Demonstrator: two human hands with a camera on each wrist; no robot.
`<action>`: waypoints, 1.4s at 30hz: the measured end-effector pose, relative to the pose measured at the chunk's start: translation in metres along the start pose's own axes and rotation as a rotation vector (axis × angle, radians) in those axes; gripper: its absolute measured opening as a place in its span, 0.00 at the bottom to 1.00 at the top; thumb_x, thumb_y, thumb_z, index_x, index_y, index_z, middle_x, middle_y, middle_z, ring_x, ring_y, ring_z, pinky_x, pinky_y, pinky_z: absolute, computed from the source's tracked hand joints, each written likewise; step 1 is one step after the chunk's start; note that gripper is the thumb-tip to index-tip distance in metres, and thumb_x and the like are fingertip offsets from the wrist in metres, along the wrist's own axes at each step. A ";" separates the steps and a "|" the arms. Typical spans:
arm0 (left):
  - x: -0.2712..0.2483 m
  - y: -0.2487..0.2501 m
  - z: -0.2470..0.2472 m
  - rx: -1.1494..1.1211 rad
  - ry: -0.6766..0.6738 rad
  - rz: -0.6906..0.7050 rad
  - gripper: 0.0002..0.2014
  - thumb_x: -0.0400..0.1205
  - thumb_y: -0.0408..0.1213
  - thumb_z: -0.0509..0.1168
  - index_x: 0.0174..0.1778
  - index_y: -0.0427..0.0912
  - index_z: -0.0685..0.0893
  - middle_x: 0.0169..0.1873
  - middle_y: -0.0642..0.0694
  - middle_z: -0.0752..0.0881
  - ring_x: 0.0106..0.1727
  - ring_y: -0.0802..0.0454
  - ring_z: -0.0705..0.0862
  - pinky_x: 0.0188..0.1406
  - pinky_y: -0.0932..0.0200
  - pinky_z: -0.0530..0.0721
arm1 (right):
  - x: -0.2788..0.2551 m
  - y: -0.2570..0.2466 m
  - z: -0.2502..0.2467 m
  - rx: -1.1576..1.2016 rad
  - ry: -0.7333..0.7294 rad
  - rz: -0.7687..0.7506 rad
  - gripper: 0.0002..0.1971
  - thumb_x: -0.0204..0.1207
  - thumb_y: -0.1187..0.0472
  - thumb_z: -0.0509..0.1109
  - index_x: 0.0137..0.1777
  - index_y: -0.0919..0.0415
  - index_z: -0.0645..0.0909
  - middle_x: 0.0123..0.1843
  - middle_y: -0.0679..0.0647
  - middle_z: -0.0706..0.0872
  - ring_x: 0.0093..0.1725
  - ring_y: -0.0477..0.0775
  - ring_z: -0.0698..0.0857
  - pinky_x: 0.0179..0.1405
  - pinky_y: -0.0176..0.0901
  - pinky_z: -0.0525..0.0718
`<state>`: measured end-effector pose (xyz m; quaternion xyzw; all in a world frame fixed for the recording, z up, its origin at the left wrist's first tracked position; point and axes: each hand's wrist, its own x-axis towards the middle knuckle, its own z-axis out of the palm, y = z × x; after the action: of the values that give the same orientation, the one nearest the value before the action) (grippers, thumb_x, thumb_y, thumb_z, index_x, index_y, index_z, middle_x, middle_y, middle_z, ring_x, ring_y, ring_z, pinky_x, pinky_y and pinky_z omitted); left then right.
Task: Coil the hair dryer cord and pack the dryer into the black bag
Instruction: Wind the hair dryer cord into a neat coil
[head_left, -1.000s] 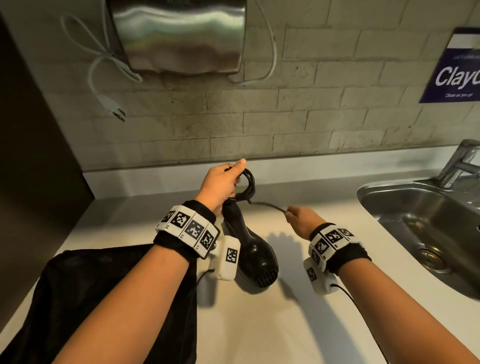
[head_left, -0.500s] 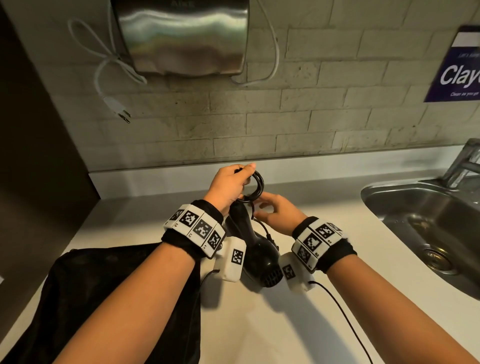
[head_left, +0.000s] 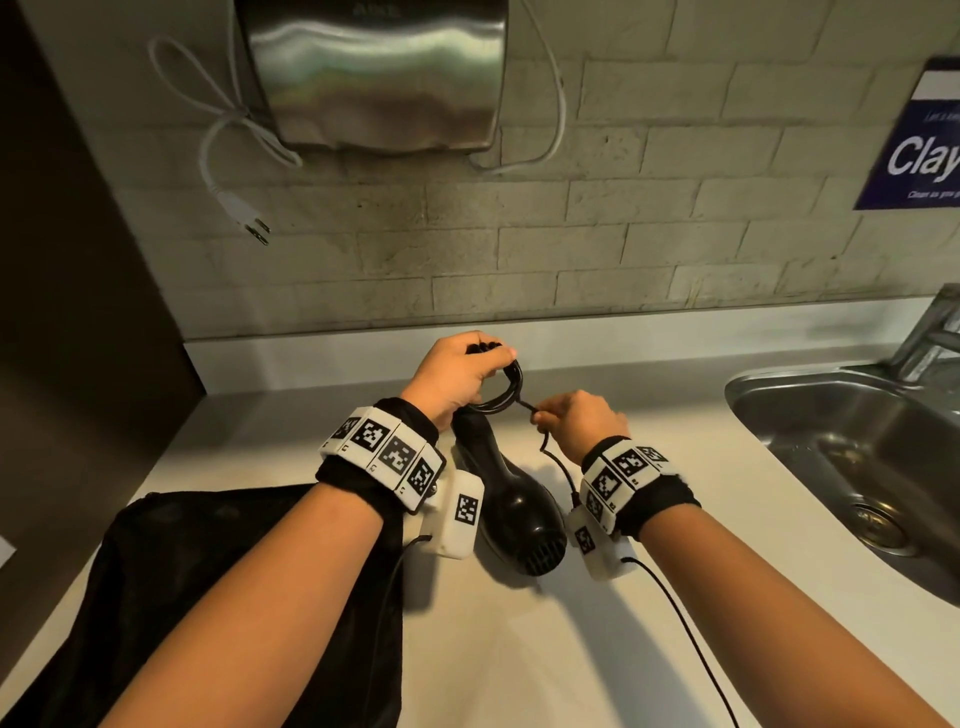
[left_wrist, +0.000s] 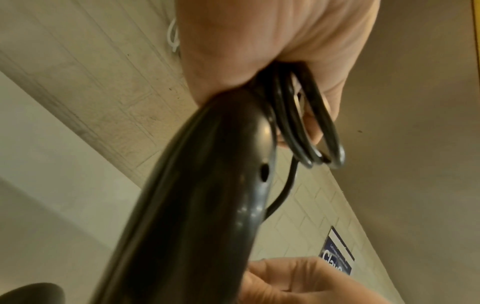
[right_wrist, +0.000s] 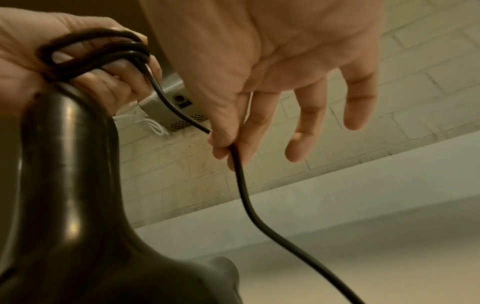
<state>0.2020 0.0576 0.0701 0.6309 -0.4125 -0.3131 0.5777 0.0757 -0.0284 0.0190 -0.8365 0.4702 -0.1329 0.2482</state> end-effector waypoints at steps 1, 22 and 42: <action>0.000 0.000 0.001 -0.002 -0.003 0.011 0.08 0.78 0.34 0.66 0.34 0.48 0.80 0.25 0.51 0.74 0.21 0.61 0.70 0.19 0.69 0.66 | -0.001 -0.003 -0.001 -0.046 0.004 -0.020 0.11 0.78 0.52 0.62 0.53 0.50 0.84 0.51 0.51 0.90 0.55 0.55 0.84 0.67 0.60 0.73; 0.002 -0.001 0.004 0.010 -0.089 0.079 0.08 0.81 0.40 0.63 0.35 0.51 0.79 0.18 0.58 0.70 0.17 0.63 0.66 0.17 0.70 0.63 | -0.002 -0.024 -0.022 0.419 0.288 -0.226 0.12 0.81 0.64 0.56 0.44 0.70 0.80 0.32 0.55 0.78 0.38 0.54 0.75 0.31 0.40 0.63; 0.007 -0.005 0.003 0.083 0.014 0.087 0.14 0.83 0.49 0.58 0.37 0.48 0.82 0.23 0.52 0.72 0.24 0.57 0.69 0.24 0.63 0.67 | -0.028 -0.030 -0.011 0.561 0.291 -0.478 0.05 0.75 0.73 0.62 0.41 0.65 0.77 0.41 0.58 0.84 0.40 0.51 0.79 0.39 0.26 0.74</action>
<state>0.2034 0.0498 0.0651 0.6378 -0.4482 -0.2660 0.5670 0.0778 0.0055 0.0444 -0.7944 0.2379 -0.4273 0.3601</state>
